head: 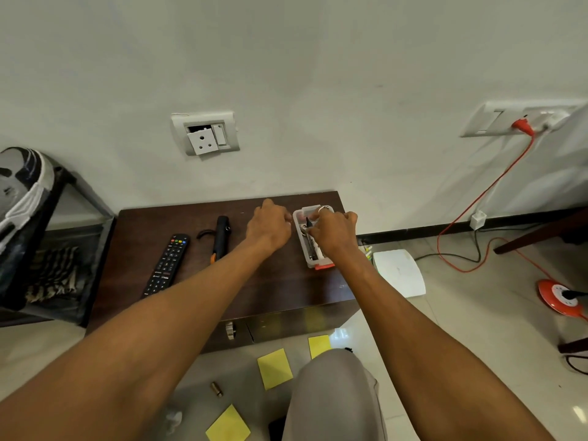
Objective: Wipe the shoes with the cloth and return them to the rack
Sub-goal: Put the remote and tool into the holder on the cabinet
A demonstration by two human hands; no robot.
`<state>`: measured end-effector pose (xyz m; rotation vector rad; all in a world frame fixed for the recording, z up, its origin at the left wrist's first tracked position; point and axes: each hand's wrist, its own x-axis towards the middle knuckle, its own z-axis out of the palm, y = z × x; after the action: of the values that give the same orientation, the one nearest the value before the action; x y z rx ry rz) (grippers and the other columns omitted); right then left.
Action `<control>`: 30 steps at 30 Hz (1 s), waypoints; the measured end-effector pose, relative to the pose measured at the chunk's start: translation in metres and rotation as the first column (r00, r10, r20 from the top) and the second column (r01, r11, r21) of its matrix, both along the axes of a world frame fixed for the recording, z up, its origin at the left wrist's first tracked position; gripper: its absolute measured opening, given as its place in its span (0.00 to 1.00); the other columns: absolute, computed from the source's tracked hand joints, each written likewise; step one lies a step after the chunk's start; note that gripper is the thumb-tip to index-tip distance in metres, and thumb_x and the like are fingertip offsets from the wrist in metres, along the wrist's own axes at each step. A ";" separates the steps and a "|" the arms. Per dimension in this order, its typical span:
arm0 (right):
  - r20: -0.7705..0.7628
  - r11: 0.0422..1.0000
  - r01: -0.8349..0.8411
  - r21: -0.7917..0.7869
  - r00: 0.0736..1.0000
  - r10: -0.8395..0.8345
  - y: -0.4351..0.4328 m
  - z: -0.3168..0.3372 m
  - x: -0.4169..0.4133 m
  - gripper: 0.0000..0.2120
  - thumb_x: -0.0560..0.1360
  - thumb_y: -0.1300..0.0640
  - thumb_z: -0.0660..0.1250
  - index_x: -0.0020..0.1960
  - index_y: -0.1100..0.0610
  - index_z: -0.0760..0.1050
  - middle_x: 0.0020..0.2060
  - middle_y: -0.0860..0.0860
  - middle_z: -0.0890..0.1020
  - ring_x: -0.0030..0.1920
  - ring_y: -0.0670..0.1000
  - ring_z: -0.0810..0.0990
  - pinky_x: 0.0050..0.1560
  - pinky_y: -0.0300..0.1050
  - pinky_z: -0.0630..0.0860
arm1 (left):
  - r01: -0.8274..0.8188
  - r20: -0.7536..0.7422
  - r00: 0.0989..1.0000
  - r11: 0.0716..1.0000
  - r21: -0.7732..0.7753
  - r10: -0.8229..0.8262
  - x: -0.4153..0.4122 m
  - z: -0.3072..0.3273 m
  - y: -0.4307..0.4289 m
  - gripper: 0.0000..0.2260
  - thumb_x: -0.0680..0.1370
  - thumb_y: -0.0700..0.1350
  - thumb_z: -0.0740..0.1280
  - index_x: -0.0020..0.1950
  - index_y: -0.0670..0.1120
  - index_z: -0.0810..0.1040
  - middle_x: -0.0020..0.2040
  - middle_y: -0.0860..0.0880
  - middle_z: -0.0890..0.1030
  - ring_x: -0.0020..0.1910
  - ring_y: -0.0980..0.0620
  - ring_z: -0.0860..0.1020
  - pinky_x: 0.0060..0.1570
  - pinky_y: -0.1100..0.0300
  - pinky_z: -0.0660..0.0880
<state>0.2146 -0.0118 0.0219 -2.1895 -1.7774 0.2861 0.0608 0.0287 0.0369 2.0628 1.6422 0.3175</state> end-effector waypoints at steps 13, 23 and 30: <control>-0.119 0.974 -0.215 -0.076 0.971 0.206 -0.001 0.019 -0.132 0.15 0.77 0.45 0.70 0.60 0.50 0.78 0.52 0.48 0.86 0.59 0.52 0.81 0.64 0.51 0.62 | -0.314 -0.147 0.939 0.949 0.004 0.312 -0.157 0.005 -0.029 0.14 0.80 0.41 0.64 0.64 0.49 0.82 0.65 0.43 0.72 0.65 0.39 0.72 0.62 0.44 0.73; -0.119 0.951 -0.169 -0.259 0.983 0.142 0.012 -0.003 -0.209 0.33 0.78 0.39 0.68 0.75 0.56 0.65 0.67 0.57 0.76 0.67 0.59 0.76 0.65 0.56 0.74 | -0.444 -0.307 0.872 0.880 -0.170 0.381 -0.226 -0.032 -0.030 0.28 0.76 0.58 0.73 0.71 0.47 0.71 0.69 0.42 0.72 0.67 0.38 0.74 0.62 0.46 0.74; -0.260 0.935 -0.069 -0.349 0.965 -0.027 0.015 -0.012 -0.218 0.32 0.76 0.48 0.71 0.74 0.56 0.63 0.63 0.59 0.78 0.61 0.61 0.79 0.58 0.54 0.79 | -0.394 -0.238 0.908 0.897 -0.201 0.346 -0.226 -0.038 -0.032 0.23 0.75 0.56 0.74 0.64 0.45 0.77 0.61 0.42 0.80 0.59 0.40 0.80 0.54 0.50 0.76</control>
<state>-0.0032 0.0035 0.0098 -2.2333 -1.7052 0.9246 -0.1657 -0.0034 -0.0013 1.6319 2.0847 0.0279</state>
